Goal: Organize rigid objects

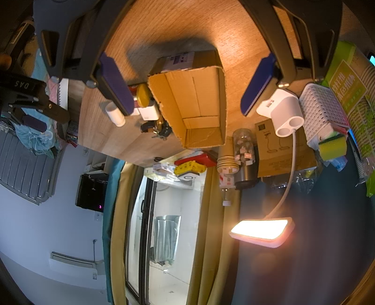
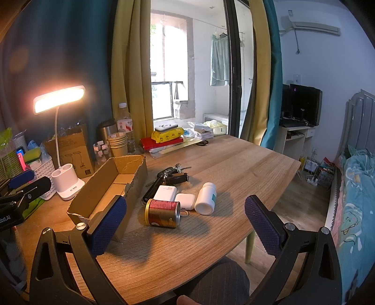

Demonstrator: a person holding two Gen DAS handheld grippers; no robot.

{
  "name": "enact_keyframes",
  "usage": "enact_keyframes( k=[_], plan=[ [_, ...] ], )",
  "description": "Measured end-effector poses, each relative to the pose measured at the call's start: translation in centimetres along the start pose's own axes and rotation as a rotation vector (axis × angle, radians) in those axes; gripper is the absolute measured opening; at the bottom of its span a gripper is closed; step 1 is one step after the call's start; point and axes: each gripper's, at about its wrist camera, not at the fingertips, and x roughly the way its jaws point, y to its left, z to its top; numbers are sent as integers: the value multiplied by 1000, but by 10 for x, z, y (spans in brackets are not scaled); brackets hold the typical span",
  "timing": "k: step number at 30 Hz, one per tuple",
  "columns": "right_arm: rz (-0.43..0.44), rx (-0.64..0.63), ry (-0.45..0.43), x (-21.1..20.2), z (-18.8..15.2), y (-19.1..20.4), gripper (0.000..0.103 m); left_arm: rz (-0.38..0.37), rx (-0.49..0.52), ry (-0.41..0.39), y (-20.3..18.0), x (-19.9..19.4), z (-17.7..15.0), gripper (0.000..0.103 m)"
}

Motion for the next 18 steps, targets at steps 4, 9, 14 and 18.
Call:
enact_keyframes(
  k=[4, 9, 14, 18],
  plan=[
    [0, 0, 1, 0, 0, 0, 102, 0, 0, -3, 1, -1, 0, 93],
    [1, 0, 1, 0, 0, 0, 102, 4, 0, -7, 0, -2, 0, 93],
    [0, 0, 3, 0, 0, 0, 102, 5, -2, -4, 1, -2, 0, 93],
    [0, -1, 5, -1, -3, 0, 102, 6, -3, -5, 1, -2, 0, 93]
  ],
)
